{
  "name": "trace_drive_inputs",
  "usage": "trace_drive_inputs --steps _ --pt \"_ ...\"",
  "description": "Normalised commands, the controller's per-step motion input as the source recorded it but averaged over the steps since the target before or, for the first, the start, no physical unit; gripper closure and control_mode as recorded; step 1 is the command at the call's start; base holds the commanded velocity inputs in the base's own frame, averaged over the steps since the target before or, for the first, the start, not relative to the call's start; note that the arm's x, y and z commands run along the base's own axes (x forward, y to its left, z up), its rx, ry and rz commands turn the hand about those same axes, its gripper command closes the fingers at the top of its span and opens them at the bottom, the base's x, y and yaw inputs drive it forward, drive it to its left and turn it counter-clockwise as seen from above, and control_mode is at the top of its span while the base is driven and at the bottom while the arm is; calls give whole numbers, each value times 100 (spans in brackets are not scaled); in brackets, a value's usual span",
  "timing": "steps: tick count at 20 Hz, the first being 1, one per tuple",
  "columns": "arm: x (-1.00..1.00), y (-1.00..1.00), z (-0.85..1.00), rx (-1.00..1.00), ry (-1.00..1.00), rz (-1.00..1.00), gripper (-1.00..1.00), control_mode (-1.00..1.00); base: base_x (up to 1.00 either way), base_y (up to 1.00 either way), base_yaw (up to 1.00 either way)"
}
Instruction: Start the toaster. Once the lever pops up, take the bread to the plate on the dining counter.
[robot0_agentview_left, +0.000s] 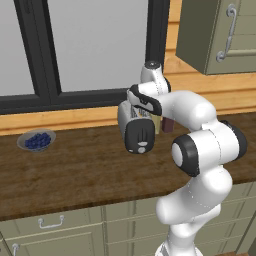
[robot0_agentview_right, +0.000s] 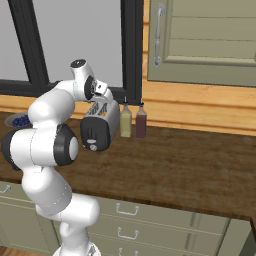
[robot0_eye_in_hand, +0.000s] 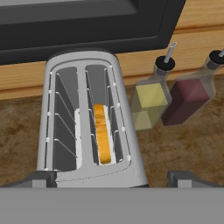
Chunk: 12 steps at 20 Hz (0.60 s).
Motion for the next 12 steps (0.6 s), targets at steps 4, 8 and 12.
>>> trace_drive_inputs --steps 4,8,12 --pt "0 0 0 0 0 0 -100 -100 0 0 0" --pt "0 0 0 0 0 0 -100 -100 0 0 0" --pt "0 0 0 0 0 0 -100 -100 0 0 0"
